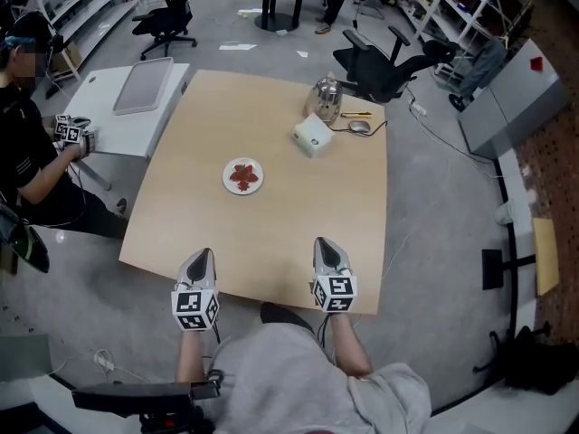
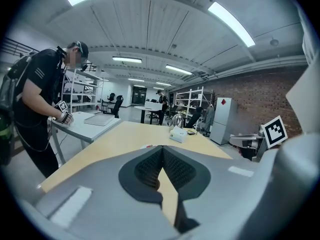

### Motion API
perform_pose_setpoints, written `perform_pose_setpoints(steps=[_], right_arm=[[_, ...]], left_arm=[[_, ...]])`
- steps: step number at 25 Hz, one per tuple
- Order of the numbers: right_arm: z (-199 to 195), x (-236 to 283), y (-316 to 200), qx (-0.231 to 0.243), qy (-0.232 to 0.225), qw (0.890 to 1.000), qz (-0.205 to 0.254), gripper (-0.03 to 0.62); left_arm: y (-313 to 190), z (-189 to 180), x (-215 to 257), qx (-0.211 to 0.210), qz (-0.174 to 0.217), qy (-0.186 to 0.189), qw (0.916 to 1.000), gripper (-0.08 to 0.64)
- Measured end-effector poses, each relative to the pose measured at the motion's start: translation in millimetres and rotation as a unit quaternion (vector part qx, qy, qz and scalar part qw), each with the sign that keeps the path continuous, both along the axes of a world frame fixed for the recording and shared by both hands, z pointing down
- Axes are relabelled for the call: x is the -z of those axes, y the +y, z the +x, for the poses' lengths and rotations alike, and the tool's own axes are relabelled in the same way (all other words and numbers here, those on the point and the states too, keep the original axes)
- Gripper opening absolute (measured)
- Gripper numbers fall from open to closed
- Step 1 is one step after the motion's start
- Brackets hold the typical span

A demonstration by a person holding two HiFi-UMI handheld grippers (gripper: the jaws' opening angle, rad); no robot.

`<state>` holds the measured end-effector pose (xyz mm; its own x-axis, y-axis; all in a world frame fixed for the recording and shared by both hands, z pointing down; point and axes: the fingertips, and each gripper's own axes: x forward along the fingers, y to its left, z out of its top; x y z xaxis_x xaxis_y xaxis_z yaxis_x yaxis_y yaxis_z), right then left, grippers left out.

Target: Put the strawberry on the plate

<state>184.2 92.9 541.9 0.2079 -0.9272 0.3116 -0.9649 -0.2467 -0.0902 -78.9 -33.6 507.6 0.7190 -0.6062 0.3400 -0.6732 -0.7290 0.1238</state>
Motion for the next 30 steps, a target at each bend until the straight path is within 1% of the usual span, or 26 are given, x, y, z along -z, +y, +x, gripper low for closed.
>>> perform_pose_setpoints(steps=[8, 30], right_arm=[[-13.8, -4.9, 4.8, 0.008, -0.007, 1.000, 0.001, 0.006], [-12.9, -5.1, 7.2, 0.009, -0.011, 1.000, 0.008, 0.006]], left_arm=[[1.7, 2.5, 0.2, -0.009, 0.005, 0.002, 0.9999, 0.020], [5.2, 4.0, -1.7, -0.010, 0.006, -0.001, 0.9999, 0.020]])
